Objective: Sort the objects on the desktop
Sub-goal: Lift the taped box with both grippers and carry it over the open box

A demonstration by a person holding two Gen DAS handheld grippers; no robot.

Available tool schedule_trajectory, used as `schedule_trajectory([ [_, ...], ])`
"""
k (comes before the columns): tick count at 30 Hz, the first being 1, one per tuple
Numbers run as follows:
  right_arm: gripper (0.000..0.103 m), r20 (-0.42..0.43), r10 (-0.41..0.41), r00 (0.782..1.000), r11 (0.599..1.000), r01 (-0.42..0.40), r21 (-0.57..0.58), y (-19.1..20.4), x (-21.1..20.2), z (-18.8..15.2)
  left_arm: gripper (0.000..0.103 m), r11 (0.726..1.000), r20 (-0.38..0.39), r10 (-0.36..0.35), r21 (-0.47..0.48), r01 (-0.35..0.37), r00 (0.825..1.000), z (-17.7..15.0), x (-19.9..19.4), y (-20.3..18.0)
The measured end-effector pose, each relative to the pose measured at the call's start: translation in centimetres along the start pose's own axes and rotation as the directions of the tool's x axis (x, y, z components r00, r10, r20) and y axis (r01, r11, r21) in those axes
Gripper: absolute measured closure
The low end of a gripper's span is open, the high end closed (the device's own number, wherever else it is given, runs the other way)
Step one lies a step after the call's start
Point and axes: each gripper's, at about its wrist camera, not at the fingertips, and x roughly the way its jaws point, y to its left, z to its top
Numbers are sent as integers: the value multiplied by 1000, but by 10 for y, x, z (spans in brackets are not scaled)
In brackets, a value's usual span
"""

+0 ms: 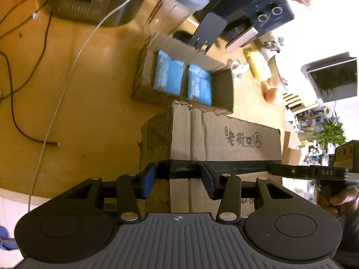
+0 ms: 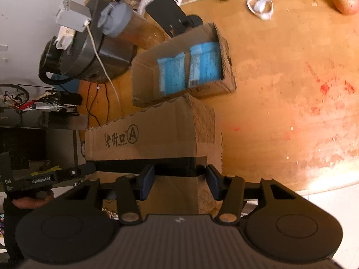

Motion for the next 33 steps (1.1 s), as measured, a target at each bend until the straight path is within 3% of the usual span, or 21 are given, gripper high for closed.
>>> schedule_trajectory([
  [33,58,51,14,999,1000,-14,-7,10,12,62,61,999,33,30,45,-31,999,69,9,-5],
])
